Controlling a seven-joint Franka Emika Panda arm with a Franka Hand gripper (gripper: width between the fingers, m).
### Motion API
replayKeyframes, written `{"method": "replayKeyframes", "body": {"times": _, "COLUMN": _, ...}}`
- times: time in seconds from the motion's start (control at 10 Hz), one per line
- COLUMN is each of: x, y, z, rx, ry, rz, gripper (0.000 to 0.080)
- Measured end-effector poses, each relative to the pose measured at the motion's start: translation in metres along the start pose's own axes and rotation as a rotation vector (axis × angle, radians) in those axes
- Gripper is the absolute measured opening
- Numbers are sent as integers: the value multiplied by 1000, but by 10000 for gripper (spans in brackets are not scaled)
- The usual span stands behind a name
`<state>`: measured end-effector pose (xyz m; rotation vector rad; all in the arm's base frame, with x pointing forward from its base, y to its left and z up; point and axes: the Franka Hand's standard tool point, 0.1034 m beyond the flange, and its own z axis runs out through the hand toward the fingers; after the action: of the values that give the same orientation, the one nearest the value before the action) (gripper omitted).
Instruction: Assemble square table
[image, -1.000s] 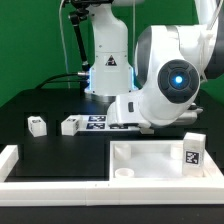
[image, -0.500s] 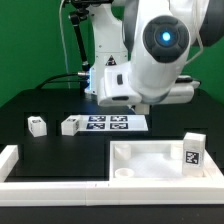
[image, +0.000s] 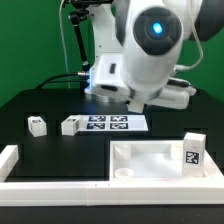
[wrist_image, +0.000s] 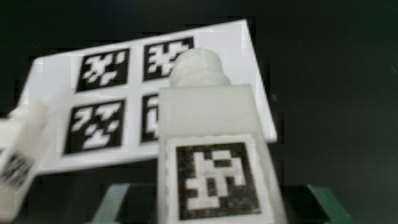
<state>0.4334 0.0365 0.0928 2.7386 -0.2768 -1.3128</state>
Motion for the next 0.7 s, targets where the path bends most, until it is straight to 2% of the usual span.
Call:
{"method": "replayKeyframes", "body": {"times": 0.1, "x": -1, "y": 7, "z": -13, "rx": 8, "ry": -3, "rz": 51, "gripper": 291}}
{"method": "replayKeyframes", "body": {"times": 0.5, "x": 6, "y": 2, "z": -7, "rx": 1, "ry": 11, "rz": 325, "gripper": 291}}
{"method": "replayKeyframes", "body": {"times": 0.6, "x": 18, "y": -7, "z": -11, "rx": -4, "ry": 39, "rz": 434, "gripper": 291}}
{"method": "replayKeyframes", "body": {"times": 0.7, "x": 25, "y": -10, "z": -31, "rx": -19, "ry": 56, "rz": 477, "gripper": 291}}
